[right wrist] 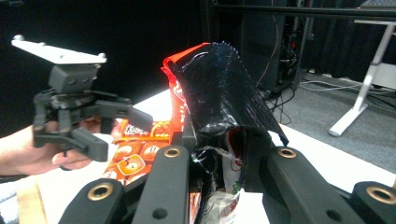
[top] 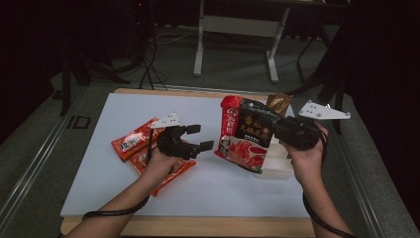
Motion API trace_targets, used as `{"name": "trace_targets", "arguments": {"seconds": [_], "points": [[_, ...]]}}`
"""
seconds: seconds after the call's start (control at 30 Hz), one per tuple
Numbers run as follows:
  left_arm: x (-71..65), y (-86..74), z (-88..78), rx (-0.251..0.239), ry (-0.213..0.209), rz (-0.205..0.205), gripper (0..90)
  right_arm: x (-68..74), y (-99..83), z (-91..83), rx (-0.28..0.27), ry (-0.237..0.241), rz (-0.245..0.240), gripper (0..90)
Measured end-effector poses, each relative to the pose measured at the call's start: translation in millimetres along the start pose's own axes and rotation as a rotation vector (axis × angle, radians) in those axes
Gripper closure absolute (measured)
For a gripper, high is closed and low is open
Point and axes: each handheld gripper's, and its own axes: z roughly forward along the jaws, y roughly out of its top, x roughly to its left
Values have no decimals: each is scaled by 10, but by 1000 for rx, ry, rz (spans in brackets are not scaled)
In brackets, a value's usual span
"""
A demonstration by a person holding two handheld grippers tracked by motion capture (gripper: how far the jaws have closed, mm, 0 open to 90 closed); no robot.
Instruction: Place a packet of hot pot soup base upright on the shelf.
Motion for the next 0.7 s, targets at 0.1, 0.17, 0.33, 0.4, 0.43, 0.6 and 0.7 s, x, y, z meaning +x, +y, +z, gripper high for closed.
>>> {"name": "trace_targets", "arguments": {"seconds": [0.1, 0.17, 0.33, 0.4, 0.43, 0.6, 0.7], "points": [[-61, -53, -69, 48, 16, 47, 18, -93, 28, -35, -8, -21, 5, 765], [-69, -68, -92, 55, 22, 52, 17, -119, 34, -43, -9, -26, 5, 765], [-95, -204, -252, 92, 53, 72, 15, -298, 74, -93, -23, -44, 7, 763], [-89, -257, -295, 97, 46, 58, 15, -361, 91, -107, -24, -52, 5, 764], [-90, -283, -309, 102, 46, 52, 15, -388, 99, -112, -25, -50, 5, 763], [-96, -404, -361, 117, 55, 53, 15, -507, 122, -138, -28, -62, -9, 763], [-102, -493, -389, 123, 69, 57, 15, -574, 125, -147, -24, -72, -13, 764]]}}
